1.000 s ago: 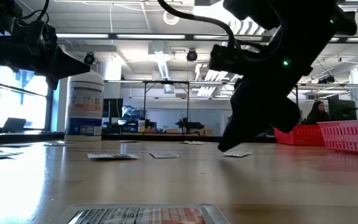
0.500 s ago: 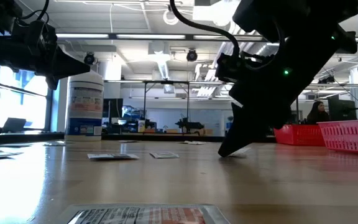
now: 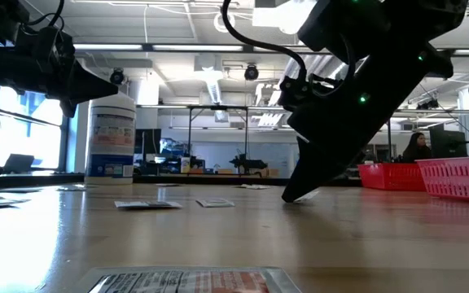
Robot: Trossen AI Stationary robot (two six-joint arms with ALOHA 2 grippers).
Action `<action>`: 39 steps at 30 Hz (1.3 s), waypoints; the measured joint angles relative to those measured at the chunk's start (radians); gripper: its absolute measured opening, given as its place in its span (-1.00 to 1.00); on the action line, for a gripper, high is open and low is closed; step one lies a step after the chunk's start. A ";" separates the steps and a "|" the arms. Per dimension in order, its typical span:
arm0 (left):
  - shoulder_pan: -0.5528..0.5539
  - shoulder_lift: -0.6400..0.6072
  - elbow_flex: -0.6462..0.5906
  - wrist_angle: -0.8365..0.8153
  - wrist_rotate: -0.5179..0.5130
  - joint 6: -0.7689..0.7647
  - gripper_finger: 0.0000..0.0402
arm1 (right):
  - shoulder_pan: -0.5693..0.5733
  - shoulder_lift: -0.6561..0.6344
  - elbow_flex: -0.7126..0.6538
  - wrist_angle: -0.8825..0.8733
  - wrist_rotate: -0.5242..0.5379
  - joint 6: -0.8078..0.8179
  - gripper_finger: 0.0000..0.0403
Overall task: Pick & Place First Aid Supplies
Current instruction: Put the ointment pack into the top basket
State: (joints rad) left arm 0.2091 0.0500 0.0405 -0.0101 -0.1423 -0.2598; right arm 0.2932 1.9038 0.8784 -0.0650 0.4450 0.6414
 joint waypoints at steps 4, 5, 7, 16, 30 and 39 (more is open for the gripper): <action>0.000 0.000 0.000 0.000 0.000 0.000 -1.00 | 0.000 -0.031 -0.005 -0.003 -0.009 0.005 -0.99; 0.000 0.000 0.000 0.000 0.000 0.000 -1.00 | 0.000 -0.044 -0.006 -0.007 -0.008 0.004 -0.98; 0.000 0.000 0.000 0.000 0.000 0.000 -1.00 | 0.001 -0.078 -0.010 -0.018 -0.015 -0.020 -0.97; 0.000 0.000 0.000 0.000 0.000 0.000 -1.00 | 0.001 -0.214 -0.010 -0.030 -0.004 -0.101 -0.93; 0.000 0.000 0.000 0.000 0.000 0.000 -1.00 | 0.053 -0.100 -0.006 0.043 0.081 -0.257 -0.44; 0.000 0.000 0.000 0.000 0.000 0.000 -1.00 | 0.057 -0.049 -0.006 0.030 0.192 -0.063 -0.44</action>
State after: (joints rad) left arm 0.2092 0.0498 0.0403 -0.0101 -0.1425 -0.2596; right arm 0.3506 1.8545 0.8726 -0.0347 0.6373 0.5782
